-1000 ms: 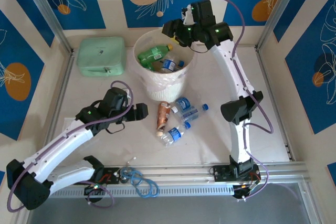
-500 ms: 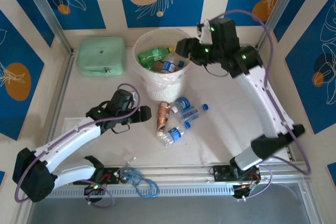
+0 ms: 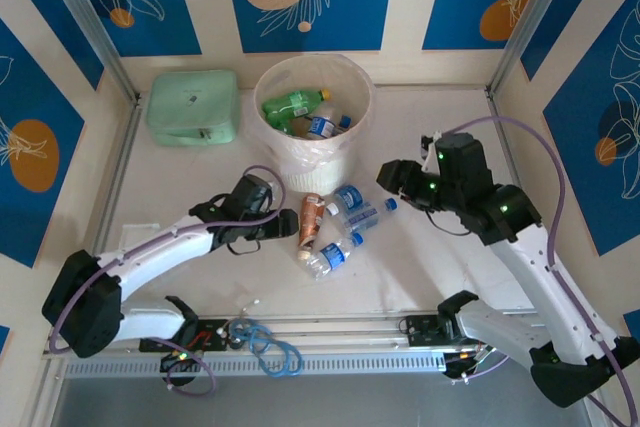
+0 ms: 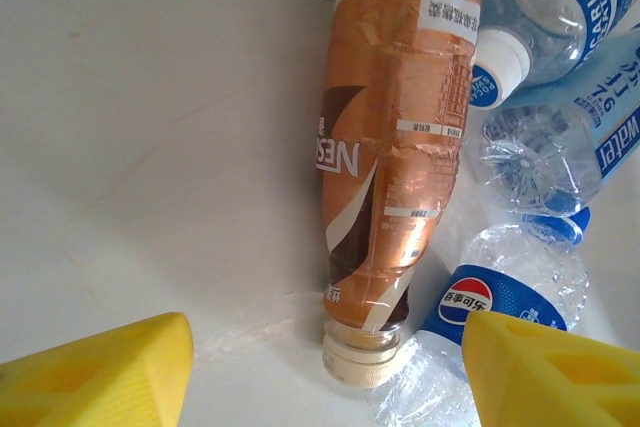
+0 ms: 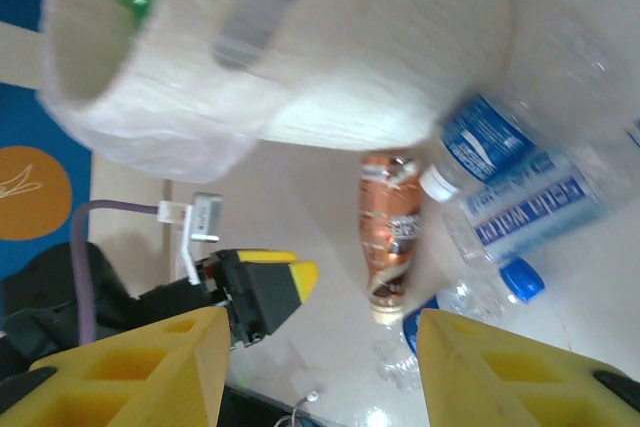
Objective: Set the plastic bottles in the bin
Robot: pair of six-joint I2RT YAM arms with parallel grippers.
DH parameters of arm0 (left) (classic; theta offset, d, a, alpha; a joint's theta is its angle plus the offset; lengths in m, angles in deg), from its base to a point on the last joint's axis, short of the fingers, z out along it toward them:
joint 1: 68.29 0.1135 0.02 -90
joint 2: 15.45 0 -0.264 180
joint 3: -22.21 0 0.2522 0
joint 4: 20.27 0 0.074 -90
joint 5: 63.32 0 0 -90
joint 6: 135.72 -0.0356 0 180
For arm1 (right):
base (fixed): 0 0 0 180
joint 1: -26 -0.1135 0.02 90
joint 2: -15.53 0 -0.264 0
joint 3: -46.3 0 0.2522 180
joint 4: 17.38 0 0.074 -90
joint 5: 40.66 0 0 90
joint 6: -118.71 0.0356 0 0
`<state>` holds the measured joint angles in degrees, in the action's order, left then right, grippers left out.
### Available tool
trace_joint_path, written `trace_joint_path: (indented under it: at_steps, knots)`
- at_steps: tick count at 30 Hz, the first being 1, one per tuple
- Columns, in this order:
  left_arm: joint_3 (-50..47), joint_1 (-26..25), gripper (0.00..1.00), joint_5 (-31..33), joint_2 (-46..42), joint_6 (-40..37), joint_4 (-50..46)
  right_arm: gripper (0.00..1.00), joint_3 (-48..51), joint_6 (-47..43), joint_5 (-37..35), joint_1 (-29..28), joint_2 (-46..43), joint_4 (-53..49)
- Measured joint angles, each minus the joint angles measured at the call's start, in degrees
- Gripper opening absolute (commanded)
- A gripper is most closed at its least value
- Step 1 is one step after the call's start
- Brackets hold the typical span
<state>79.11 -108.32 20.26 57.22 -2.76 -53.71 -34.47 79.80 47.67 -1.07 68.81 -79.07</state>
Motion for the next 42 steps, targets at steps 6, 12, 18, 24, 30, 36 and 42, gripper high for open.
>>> trace_joint_path:
  at_steps: [6, 12, 18, 24, 30, 36, 42]
  knots:
    - [0.0, -1.4, 0.73, 0.2, 4.5, 0.7, 3.3, 0.53, 5.3, 2.1, -0.3, 0.5, -2.9, -0.8]
    - [0.0, -3.0, 0.79, 0.7, 9.0, 1.8, 7.2, 0.55, 6.2, 3.2, -0.3, 0.5, -4.9, -0.7]
    - [0.0, -3.4, 0.81, 0.7, 12.6, 3.1, 13.0, 0.56, 6.4, 3.2, -0.2, 0.7, -5.6, -0.8]
    - [0.0, -3.7, 0.84, 0.7, 17.1, 3.6, 17.2, 0.56, 6.8, 3.2, 1.1, 0.9, -5.8, -0.4]
    - [1.1, -4.1, 0.87, 1.4, 19.3, 3.8, 17.4, 0.56, 7.5, 3.2, 1.8, 0.9, -7.2, -0.5]
    - [2.6, -4.1, 0.73, 2.5, 20.5, 4.2, 15.1, 0.57, 9.1, 3.4, 1.9, 0.9, -9.0, -0.6]
    - [2.8, -4.1, 0.63, 3.7, 20.8, 4.9, 14.1, 0.56, 9.2, 3.4, 1.9, 0.9, -9.3, -0.8]
